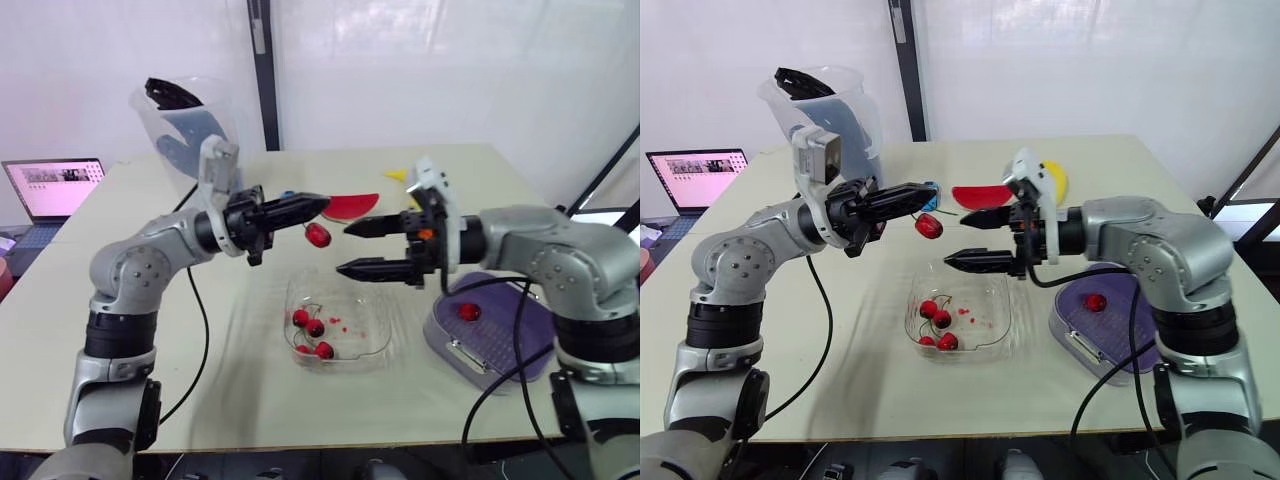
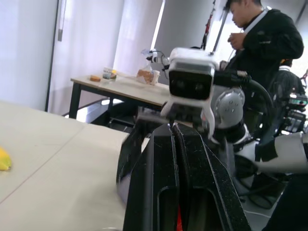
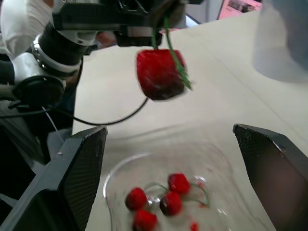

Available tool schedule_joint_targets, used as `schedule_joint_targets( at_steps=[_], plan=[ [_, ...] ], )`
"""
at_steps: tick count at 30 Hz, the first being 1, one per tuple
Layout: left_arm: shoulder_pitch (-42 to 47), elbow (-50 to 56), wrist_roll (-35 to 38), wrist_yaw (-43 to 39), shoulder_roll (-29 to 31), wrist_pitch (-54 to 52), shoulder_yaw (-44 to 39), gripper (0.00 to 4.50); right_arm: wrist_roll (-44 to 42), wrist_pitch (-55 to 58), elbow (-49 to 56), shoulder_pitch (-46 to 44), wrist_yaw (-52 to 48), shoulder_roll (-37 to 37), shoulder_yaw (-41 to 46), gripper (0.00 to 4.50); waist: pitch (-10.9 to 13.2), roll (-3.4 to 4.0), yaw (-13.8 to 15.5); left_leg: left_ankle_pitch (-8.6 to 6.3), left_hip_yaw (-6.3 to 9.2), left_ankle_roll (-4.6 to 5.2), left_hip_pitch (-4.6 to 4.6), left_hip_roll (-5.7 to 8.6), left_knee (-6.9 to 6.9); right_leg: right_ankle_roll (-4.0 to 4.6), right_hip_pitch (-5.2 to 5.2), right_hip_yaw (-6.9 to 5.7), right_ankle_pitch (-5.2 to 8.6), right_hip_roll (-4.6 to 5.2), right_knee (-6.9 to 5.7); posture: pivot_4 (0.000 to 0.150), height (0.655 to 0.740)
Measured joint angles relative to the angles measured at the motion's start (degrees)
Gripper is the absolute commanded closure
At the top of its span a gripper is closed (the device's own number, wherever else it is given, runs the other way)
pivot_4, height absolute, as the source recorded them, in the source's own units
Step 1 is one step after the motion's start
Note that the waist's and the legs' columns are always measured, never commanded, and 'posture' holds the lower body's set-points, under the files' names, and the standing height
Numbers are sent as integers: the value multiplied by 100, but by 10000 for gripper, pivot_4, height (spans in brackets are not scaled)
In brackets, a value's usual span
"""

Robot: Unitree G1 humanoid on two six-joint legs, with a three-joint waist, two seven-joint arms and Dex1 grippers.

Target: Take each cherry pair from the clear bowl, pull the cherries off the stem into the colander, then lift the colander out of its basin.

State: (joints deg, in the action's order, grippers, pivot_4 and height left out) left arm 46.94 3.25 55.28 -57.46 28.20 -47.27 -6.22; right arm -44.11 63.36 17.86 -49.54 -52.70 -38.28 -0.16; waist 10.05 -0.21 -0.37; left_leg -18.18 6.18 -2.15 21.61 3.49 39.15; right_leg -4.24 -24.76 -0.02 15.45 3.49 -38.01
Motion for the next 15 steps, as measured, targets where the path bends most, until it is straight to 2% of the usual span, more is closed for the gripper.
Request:
schedule_joint_targets(
  at_steps=[8, 9, 10, 13, 15],
  plan=[
    [-3, 6, -182, -124, 28, 1, 174, 45000, 58, -142, -122, -320, 290, 414, -272, 350, 0, 0, -55, 2, 0, -4, -7, -2, -3, 0, -1, 1, 0, -5, -8, 1500, 7400],
    [-3, 6, -210, -136, 28, 2, 197, 45000, 58, -146, -145, -331, 291, 447, -294, 6128, 0, 0, -49, 2, 0, -4, -7, -2, -3, 0, -1, 1, 0, -5, -8, 1500, 7400],
    [-3, 6, -229, -141, 28, 2, 218, 45000, 58, -146, -165, -332, 291, 485, -333, 9323, 0, 0, -47, 2, 0, -4, -6, -2, -3, 0, -1, 1, 0, -5, -7, 1500, 7400],
    [-3, 7, -241, -155, 28, 6, 232, 45000, 56, -146, -189, -353, 285, 560, -414, 23629, 0, 0, -45, 2, 0, -4, -6, -2, -3, 0, -1, 1, 0, -5, -8, 1500, 7400],
    [-4, 8, -257, -154, 22, 8, 235, 45000, 56, -147, -187, -414, 283, 560, -421, 23629, 0, 0, -45, 2, 0, -4, -6, -2, -3, 0, -1, 1, 0, -5, -8, 1500, 7400]
  ],
)
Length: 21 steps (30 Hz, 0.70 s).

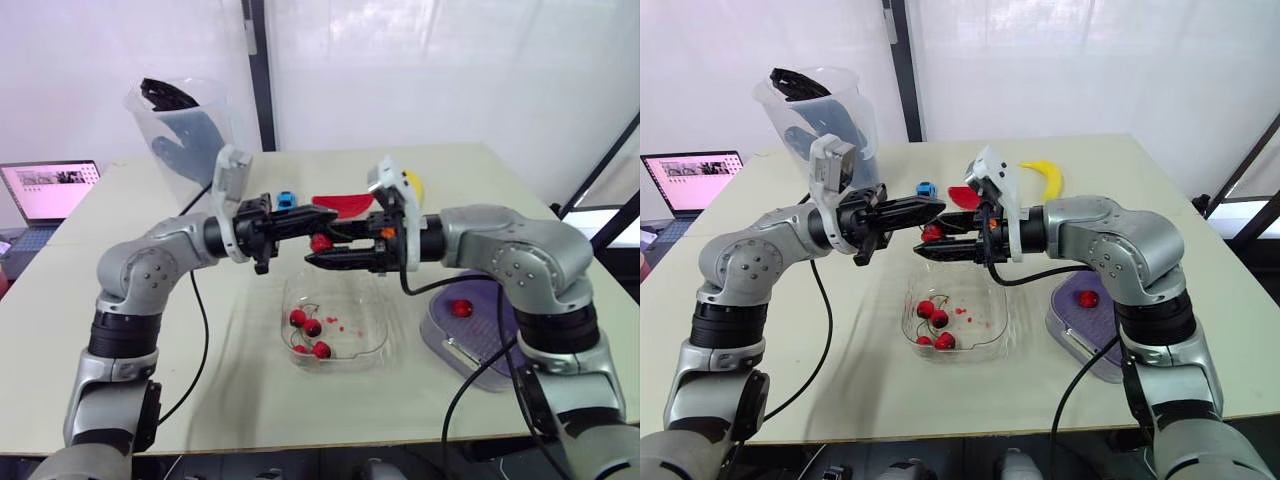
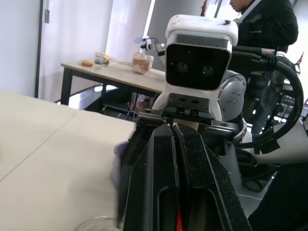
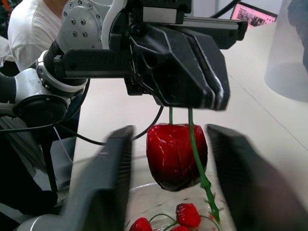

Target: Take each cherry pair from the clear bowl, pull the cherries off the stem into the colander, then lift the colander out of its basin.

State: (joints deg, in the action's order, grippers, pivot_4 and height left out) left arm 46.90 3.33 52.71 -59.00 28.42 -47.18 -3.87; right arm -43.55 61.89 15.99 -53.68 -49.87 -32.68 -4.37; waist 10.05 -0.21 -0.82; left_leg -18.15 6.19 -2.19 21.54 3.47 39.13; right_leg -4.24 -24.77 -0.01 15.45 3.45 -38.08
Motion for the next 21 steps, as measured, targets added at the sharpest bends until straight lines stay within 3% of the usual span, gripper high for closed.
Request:
schedule_joint_targets(
  at_steps=[6, 11, 21],
  plan=[
    [-9, 7, -31, -3, -38, 0, 20, 45000, -1, 8, 2, -23, -1, -2, -27, 23629, 0, 0, -1, 0, 0, 0, 0, 0, 0, 0, 0, 0, 0, 0, 0, 1500, 7400],
    [-9, 6, -99, -31, -46, 27, 35, 45000, -3, 20, 0, -23, 6, -2, -31, 39791, 0, 0, -1, 0, 0, 0, 0, 0, 0, 0, 0, 0, 0, 0, 0, 1500, 7400],
    [-19, 6, -187, -66, -54, 41, 41, 45000, 56, 3, 1, -22, -36, -161, -106, 39791, 0, 0, 1, 0, 0, 0, 0, 0, 0, 0, 0, 0, 0, 0, 1, 1500, 7400]
  ],
)
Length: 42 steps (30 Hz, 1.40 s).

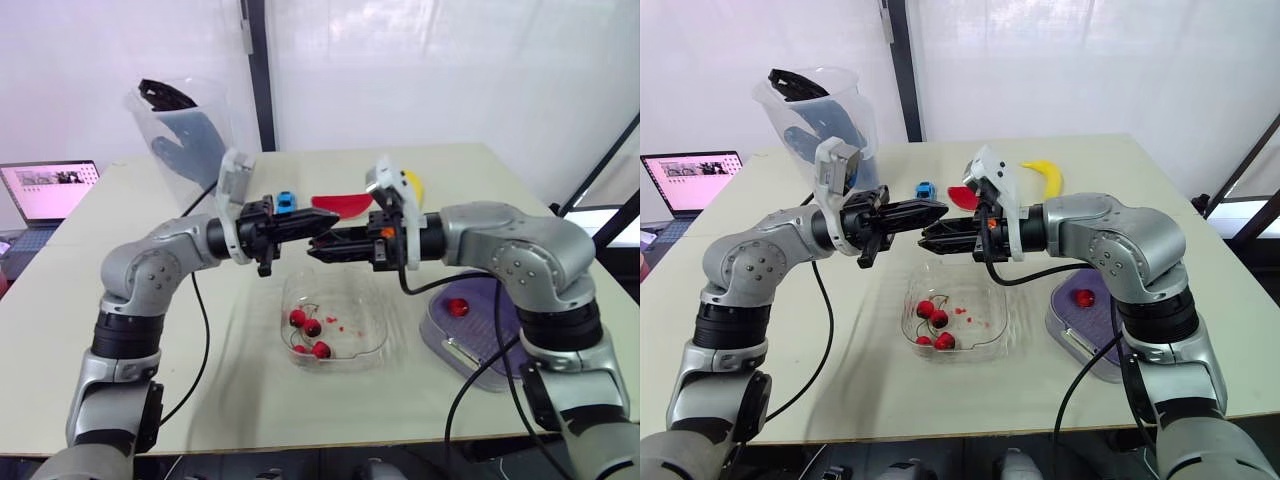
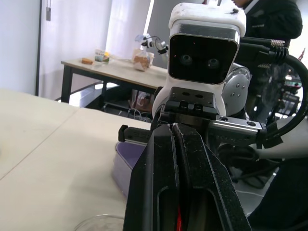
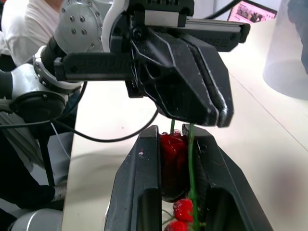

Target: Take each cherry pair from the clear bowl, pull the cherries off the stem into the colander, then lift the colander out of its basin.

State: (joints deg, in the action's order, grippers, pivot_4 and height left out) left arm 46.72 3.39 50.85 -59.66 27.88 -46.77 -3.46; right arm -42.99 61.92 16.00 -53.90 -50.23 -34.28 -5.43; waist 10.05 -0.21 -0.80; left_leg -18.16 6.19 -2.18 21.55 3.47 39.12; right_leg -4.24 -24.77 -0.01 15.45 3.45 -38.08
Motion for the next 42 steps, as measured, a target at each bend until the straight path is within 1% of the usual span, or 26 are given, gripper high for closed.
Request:
schedule_joint_targets(
  at_steps=[4, 8, 13, 17, 22, 26, 30, 32, 33, 36, 40, 42],
  plan=[
    [-7, -1, -45, -4, -29, 0, 6, 45000, 105, -121, 8, 34, -101, -139, -103, 39791, 0, 0, 1, 0, 0, 0, 0, 0, 0, 0, 0, 0, 0, 0, 0, 1500, 7400],
    [-133, -3, -88, 11, -100, -9, 46, 45000, 271, -396, 77, 288, -295, -502, -173, 39791, 0, 0, 12, -1, 0, 2, 1, 0, 0, 0, 1, 0, 0, 0, 2, 1500, 7400],
    [-267, 72, -86, 62, -125, -34, 70, 45000, 180, -356, 291, 508, -352, -766, -32, 39791, 0, 0, 7, -1, 0, 2, 2, 0, 0, 0, 0, 0, 0, 0, 3, 1500, 7400],
    [-285, 213, -21, 169, -138, -6, -73, 45000, 137, -149, 352, 912, -367, -1211, 90, 39791, 1, -1, 21, -1, 0, 3, 2, 0, 0, 0, 3, 0, 0, 1, 6, 1500, 7400],
    [-347, 282, -12, 265, -174, -5, -148, 45000, 104, -63, 391, 1038, -444, -1551, 231, 39791, 1, -2, 17, -1, 0, 3, 1, 0, -1, 0, 3, 0, 0, 1, 6, 1500, 7400],
    [-376, 342, -9, 320, -202, -7, -154, 45000, 158, -114, 384, 1288, -661, -2094, 277, 39791, 2, -3, 28, -2, -1, 4, 2, 0, 0, 0, 4, 0, 0, 1, 7, 1500, 7400],
    [-440, 405, 49, 359, -119, -16, -225, 45000, 624, -453, -79, 1714, -1126, -3330, 394, 39791, 4, -4, 97, -6, -7, 10, 1, 0, 0, -2, 7, -1, 1, 1, 11, 1500, 7400],
    [-485, 467, 66, 385, -99, -18, -241, 45000, 970, -891, -271, 2116, -1412, -3938, 426, 39791, 4, -4, 119, -6, -8, 10, -2, -2, -4, -3, 8, -1, 2, -1, 12, 1500, 7400],
    [-588, 547, 101, 402, -77, -18, -268, 45000, 1268, -1237, -440, 2515, -1601, -4306, 388, 39791, 4, -4, 126, -6, -9, 10, -5, -5, -4, -3, 11, -1, 3, -4, 14, 1500, 7400],
    [-781, 616, 106, 466, -58, -20, -280, 45000, 1768, -1802, -711, 3054, -1801, -4496, 263, 39791, 4, -4, 99, -5, -17, 9, -10, -6, -2, -3, 12, 5, 2, -4, 10, 1500, 7400],
    [-841, 696, 107, 508, -59, -19, -266, 45000, 2189, -2240, -850, 3213, -1869, -4366, -6, 39791, 5, -2, 52, -2, -16, 4, -10, -7, -2, -3, 11, 5, 2, -5, 6, 1500, 7400],
    [-845, 723, 107, 519, -55, -19, -266, 45000, 2371, -2366, -1003, 3235, -1872, -4349, -34, 31969, 6, -2, 45, -3, -16, 5, -8, -7, -2, -3, 11, 5, 2, -5, 9, 1500, 7400]
  ],
)
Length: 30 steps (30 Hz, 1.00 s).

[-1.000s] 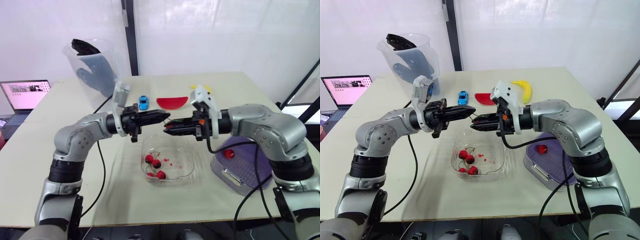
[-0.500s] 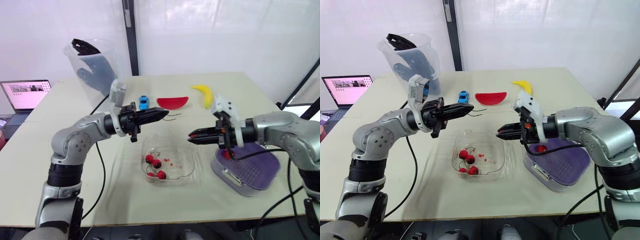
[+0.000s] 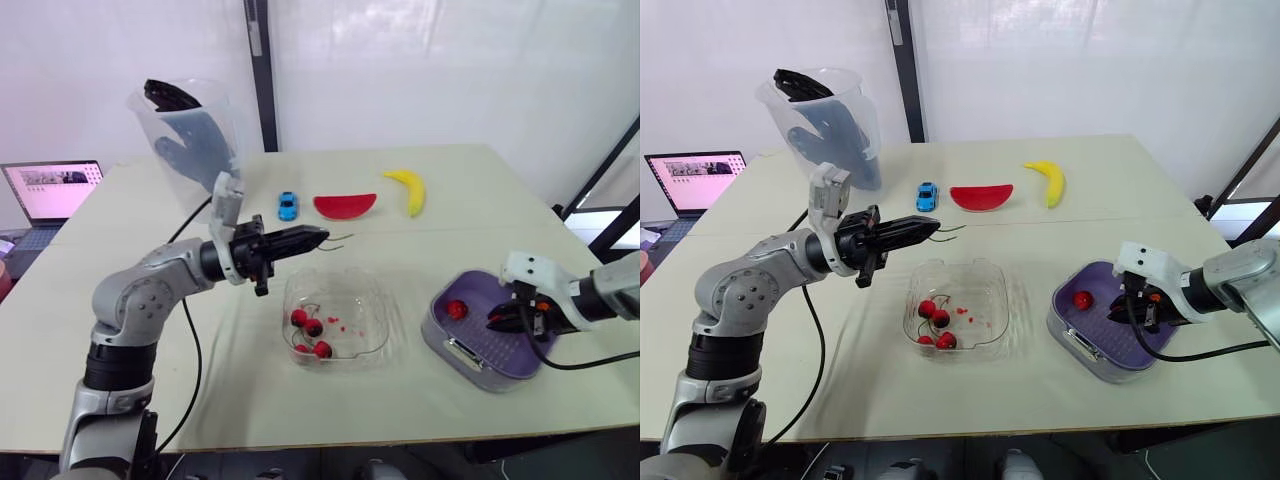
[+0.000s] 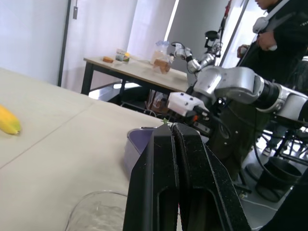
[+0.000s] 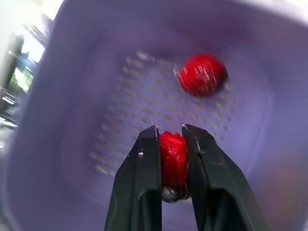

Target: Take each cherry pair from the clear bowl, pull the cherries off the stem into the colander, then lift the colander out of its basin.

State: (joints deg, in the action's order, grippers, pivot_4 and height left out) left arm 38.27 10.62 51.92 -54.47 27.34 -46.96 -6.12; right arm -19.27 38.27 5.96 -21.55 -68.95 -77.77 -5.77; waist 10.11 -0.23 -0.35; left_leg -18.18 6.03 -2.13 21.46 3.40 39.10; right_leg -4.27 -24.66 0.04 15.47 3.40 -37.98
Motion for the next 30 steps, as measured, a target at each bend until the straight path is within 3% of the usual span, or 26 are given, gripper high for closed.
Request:
schedule_joint_targets(
  at_steps=[1, 6, 7, 12, 20, 24, 27, 30],
  plan=[
    [-9, 25, 0, 6, 8, -1, 0, 45000, 59, -8, -60, 0, -2, 22, -4, 29072, 0, 0, -4, 0, 0, 0, 0, 0, 0, 0, 0, 0, 0, 0, 0, 1500, 7400],
    [-36, 93, 7, 88, 87, -11, -4, 45000, 93, 71, -102, -159, -141, 60, 9, 3322, 0, 1, -18, 0, 2, -1, -1, 0, 0, 0, 0, 0, 0, 0, 0, 1500, 7400],
    [-42, 99, 12, 106, 89, -11, -7, 45000, 73, 109, -101, -239, -195, 57, 24, 561, 1, 2, -21, 0, 1, -1, -1, 0, 0, 0, 0, 0, 0, 0, 0, 1500, 7400],
    [-171, 191, 133, 178, 203, -31, -54, 45000, -464, 497, 59, -1127, -712, 14, 433, 561, 5, 10, -24, 0, 5, -1, -1, -1, -4, 0, 0, -1, 0, -1, 2, 1500, 7400],
    [-581, 258, 184, 598, 422, -79, -460, 45000, -1052, 917, 432, -1416, -1179, 156, 490, 561, 7, 7, -6, -2, 6, 3, 0, 1, -1, 0, 3, -3, 0, 4, 4, 1500, 7400],
    [-1291, 102, 187, 949, 751, -197, -960, 45000, -1522, 1295, 705, -2141, -1145, 706, 451, 561, 7, 14, -84, -1, 3, 0, -6, -11, -14, 3, -4, 4, 0, -12, 2, 1500, 7400],
    [-2097, 71, 265, 1100, 1170, -710, -1198, 45000, -1635, 1376, 845, -2353, -1124, 893, 382, 561, 9, 13, -17, -4, 4, 5, 1, -8, -10, 3, -5, 4, 0, -4, 5, 1500, 7400],
    [-2641, 76, 350, 1283, 1201, -985, -1381, 45000, -1624, 1347, 834, -2451, -1125, 1004, 283, 561, 10, 11, 65, -18, 4, 30, 3, -2, -2, 2, 0, 2, -1, 6, 12, 1500, 7400]
  ],
)
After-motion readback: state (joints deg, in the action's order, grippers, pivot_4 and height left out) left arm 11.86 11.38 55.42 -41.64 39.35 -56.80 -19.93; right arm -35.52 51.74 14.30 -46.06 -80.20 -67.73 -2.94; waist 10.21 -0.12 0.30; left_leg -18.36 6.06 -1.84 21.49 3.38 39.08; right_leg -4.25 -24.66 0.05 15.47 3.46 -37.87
